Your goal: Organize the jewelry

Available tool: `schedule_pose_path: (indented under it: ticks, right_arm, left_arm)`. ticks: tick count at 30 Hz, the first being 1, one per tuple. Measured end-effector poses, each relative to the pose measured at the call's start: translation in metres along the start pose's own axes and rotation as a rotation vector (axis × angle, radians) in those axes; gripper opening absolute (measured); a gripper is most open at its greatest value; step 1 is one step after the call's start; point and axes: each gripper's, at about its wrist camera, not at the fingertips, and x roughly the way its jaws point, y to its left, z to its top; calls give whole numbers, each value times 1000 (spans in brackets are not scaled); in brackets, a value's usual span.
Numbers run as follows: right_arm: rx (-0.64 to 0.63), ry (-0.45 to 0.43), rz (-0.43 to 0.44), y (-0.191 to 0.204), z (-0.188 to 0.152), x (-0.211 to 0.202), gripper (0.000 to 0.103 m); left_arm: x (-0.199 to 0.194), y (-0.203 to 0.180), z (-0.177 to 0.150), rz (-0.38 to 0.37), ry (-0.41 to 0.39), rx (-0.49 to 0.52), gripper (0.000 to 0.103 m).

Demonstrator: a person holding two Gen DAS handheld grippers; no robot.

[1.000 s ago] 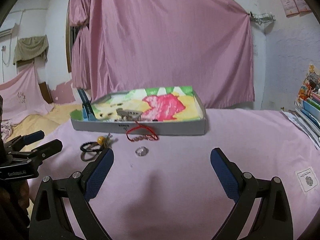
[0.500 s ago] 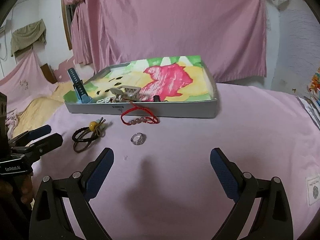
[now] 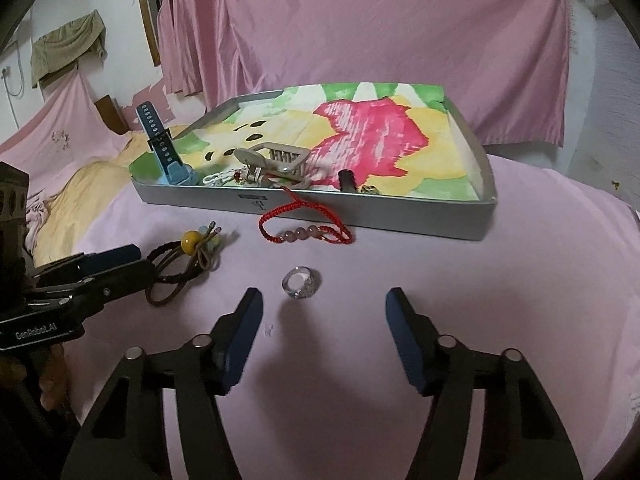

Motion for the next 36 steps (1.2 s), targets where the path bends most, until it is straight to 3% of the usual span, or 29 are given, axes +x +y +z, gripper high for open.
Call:
schedule_pose_path:
  ticks: [4,14,18,28,30,36]
  right_arm:
    - [3,32,27,3,3,8,46]
    - [-63,46,6,18,11,15,26]
    - [-58,46,16,16,11,15,17]
    - [-53,39,44,15,8,12,14]
    - [-43,29,48,13,7,10,5]
    - [-39,31,60,13,5,10,6]
  left_arm:
    - [4,3,2,-21,8,-23,40]
    - [8,5,5,-17,12,-31,9]
    - [5,5,5,-19,-8,-31,6]
    - [-5,1,4,-27,-53,-8,5]
    - [-7,0,4,-29,-64,-8,5]
    - [-13,-5,8,-34,-84,5,4]
